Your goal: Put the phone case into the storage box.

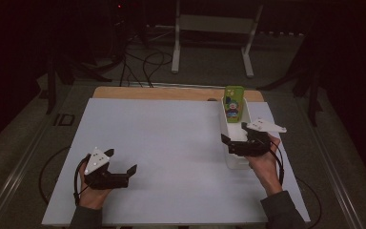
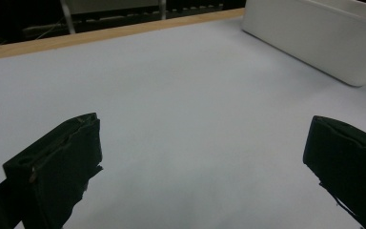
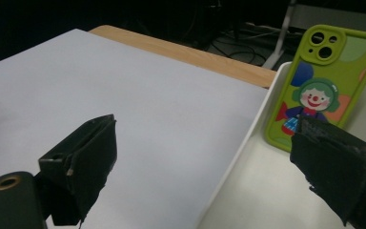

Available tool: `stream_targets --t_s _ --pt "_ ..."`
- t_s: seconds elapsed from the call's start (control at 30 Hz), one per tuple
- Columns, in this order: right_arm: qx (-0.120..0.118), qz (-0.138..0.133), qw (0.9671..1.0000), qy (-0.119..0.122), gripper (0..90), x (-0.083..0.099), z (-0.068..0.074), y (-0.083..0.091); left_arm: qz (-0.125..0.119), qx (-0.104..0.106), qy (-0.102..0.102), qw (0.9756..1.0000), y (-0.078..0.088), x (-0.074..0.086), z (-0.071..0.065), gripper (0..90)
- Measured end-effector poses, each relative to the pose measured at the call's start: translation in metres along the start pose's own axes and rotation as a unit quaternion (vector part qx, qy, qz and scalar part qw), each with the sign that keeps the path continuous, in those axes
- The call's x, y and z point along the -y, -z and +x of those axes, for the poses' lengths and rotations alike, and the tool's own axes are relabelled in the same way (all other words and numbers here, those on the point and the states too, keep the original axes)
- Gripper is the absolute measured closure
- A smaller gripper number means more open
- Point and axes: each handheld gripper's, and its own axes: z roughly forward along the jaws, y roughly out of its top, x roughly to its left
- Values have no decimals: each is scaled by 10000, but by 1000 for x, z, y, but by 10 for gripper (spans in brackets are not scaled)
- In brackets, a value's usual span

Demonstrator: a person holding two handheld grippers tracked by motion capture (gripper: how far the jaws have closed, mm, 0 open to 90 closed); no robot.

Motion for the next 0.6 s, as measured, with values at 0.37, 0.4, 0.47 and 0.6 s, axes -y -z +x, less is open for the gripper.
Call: stream_targets --t_s 0.37,0.4,0.47,0.6 --pt "-118 -273 9994 193 84 18 17 11 -81 15 -165 9998 1 0 -1 0" --pt "-120 -270 9994 197 84 20 18 11 -82 18 -175 9998 1 0 -1 0" --pt "-141 -369 9990 210 84 24 19 13 -68 6 -204 9998 1 0 -1 0" --pt "-159 -493 9985 165 84 32 22 17 -117 5 -291 9995 0 2 -1 0"
